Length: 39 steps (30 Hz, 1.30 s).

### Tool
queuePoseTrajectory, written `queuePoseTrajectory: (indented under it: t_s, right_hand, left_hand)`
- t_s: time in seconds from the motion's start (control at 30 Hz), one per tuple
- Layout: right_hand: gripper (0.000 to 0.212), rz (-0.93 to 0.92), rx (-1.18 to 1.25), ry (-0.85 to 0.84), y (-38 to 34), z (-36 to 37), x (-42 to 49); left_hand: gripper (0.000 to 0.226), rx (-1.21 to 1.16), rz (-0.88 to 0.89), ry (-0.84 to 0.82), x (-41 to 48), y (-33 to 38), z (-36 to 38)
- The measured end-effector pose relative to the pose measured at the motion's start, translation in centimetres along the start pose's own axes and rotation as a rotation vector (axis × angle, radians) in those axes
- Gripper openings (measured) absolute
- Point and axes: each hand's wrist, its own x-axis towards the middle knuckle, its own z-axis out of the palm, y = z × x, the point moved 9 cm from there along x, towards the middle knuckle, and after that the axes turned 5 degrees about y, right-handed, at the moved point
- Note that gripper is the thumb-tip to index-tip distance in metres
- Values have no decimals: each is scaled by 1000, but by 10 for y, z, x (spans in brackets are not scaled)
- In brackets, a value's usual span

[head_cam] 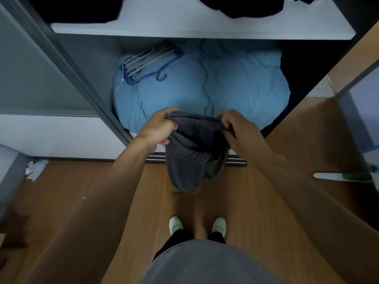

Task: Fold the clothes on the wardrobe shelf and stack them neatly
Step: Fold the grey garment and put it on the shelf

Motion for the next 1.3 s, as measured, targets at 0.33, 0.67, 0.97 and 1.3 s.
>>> queuePoseTrajectory:
  t_s: [0.33,0.67,0.97,1.3]
  right_hand:
    - [33,144,-307,-88,40,19,5]
    - [64,177,166,-84,-1,51,-24]
    - [30,99,15,-239,-4,57,2]
    - [19,-2,89,-98,-20,-2,31]
  left_hand:
    - [21,129,-36,-215,-17,20,30]
    - [20,-76,6,100,-4,35,9]
    - [25,-436,-125,316,0,10,-12]
    - [46,222,104,267,18,15,-53]
